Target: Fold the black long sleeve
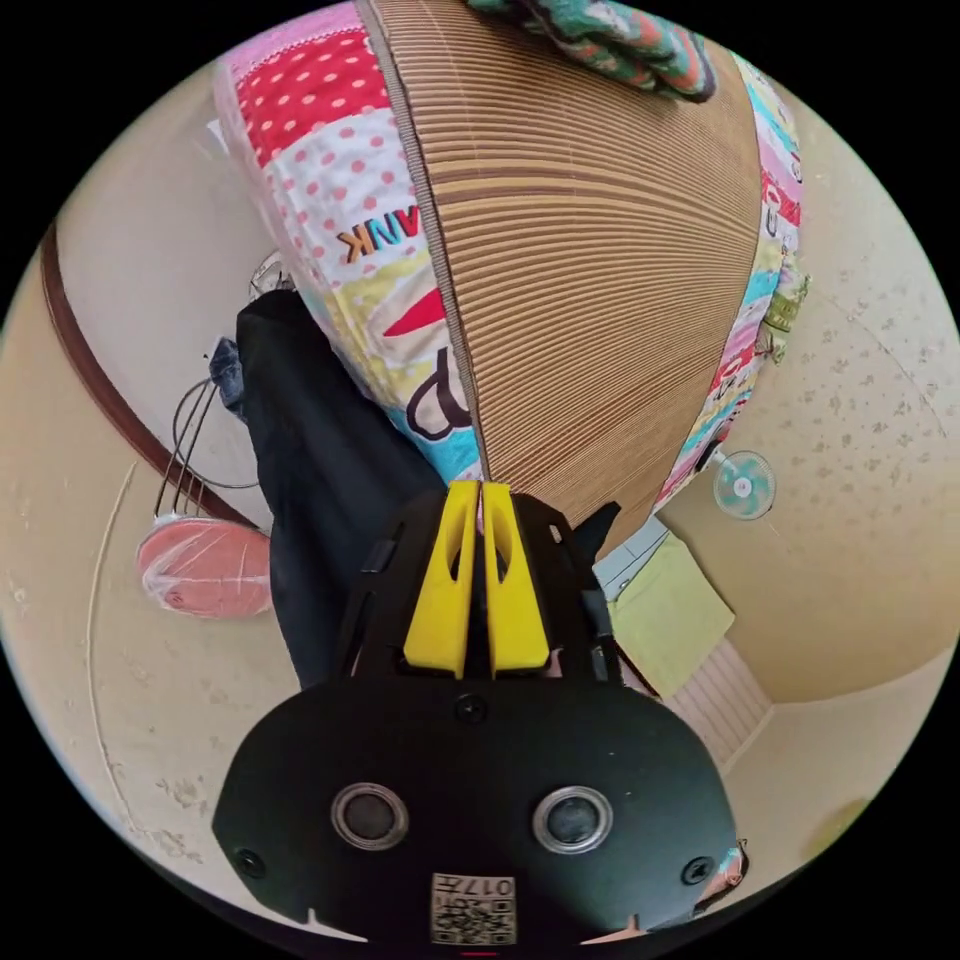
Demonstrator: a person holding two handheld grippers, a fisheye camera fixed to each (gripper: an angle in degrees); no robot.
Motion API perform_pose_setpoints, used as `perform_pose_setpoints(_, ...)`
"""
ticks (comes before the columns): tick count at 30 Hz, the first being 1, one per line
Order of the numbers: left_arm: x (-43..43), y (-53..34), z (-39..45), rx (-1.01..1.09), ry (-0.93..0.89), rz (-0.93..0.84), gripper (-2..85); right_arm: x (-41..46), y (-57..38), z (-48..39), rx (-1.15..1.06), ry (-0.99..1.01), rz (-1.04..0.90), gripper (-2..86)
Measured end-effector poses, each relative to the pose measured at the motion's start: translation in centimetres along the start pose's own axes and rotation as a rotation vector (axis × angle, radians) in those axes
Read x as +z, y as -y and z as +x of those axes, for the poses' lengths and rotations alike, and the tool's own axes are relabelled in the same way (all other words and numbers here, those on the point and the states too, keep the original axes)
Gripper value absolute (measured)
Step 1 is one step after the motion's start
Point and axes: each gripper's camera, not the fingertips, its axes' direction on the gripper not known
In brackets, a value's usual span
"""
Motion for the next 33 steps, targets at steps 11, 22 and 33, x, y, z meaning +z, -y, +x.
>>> perform_pose_setpoints(11,2.9,0.4,0.3,0.005,-0.052,0.077,-0.9,15.3,-10.8,-4.4,-0.440,-0.172,-0.902,3.0)
perform_pose_setpoints(22,7.9,1.2,9.8,0.520,0.357,-0.021,-1.0,9.8,-14.1,-3.5,-0.480,-0.465,-0.693,6.4)
perform_pose_setpoints(33,11.0,-2.4,18.2,0.911,0.425,-0.091,-0.8,13.9,-9.3,1.9,-0.416,-0.383,-0.401,5.2)
